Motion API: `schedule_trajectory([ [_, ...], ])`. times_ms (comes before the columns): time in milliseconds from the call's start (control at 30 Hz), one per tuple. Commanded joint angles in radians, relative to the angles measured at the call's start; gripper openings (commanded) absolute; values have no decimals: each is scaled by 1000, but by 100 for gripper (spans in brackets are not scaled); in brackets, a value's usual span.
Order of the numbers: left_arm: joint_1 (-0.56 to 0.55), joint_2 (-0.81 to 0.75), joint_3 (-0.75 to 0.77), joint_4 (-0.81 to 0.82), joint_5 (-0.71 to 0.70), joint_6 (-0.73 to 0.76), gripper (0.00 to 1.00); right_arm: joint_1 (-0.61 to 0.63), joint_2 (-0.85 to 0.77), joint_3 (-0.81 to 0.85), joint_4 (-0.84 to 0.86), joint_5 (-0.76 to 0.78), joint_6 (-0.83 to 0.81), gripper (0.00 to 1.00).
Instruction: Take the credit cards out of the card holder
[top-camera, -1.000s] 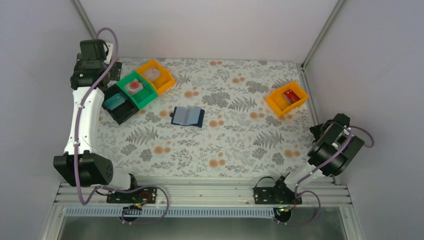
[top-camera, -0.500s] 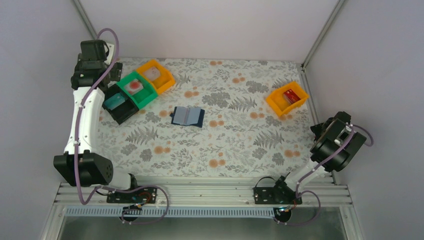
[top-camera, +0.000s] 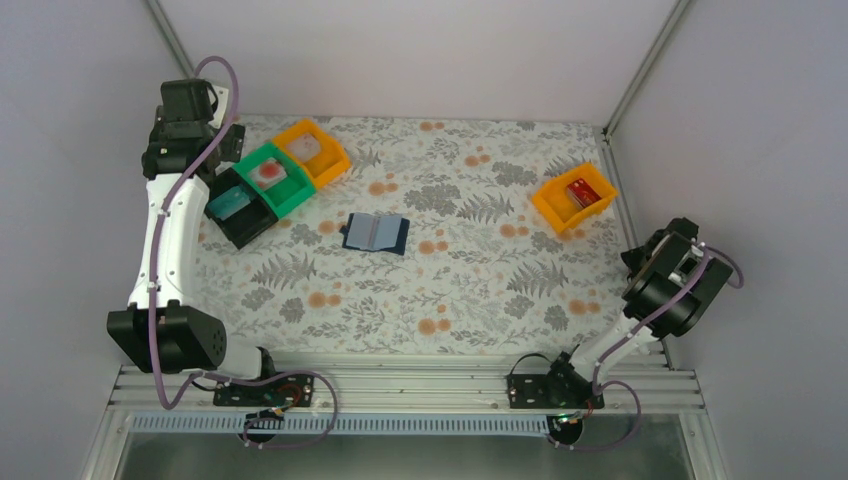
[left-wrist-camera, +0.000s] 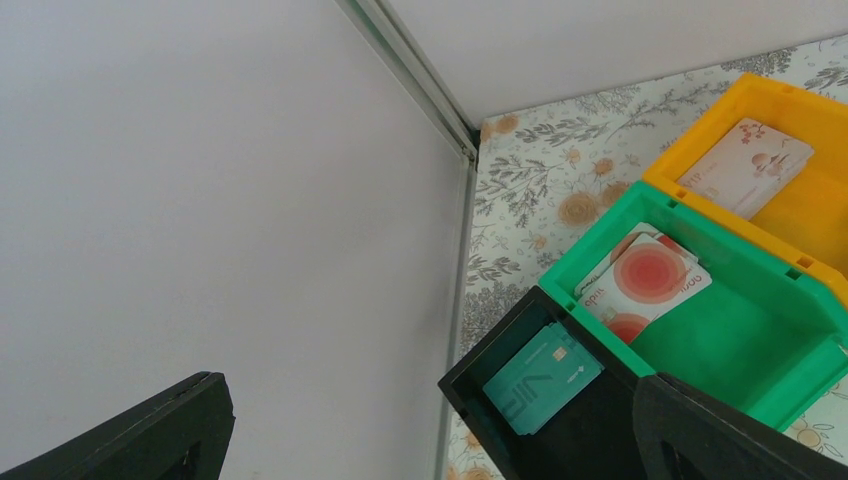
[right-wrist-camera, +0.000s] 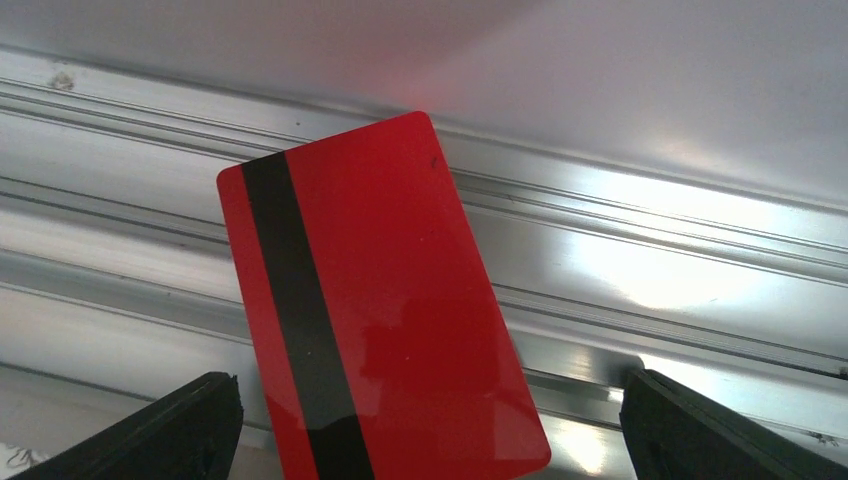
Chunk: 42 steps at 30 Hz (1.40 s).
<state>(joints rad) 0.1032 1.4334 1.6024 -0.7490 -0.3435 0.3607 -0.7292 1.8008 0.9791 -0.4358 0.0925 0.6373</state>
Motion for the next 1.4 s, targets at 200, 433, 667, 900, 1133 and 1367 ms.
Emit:
schedule_trajectory([
  [200,4,1,8,39,2,30,100,16,116,10,5,74,-96,95],
  [433,6,4,3,44,1,34,100,20,118,14,6,55,-88,84],
  [667,7,3,4,43,4,32,100,20,77,24,-5,47,-92,74],
  [900,7,0,1,42,12,32,100,20,-30,39,-17,-9,-100,70],
  [1133,7,8,-8,22,48,29,100,21,-112,33,-30,-67,-111,70],
  [1367,7,-3,3,-12,181,20,100,22,-191,50,-42,-125,-111,70],
])
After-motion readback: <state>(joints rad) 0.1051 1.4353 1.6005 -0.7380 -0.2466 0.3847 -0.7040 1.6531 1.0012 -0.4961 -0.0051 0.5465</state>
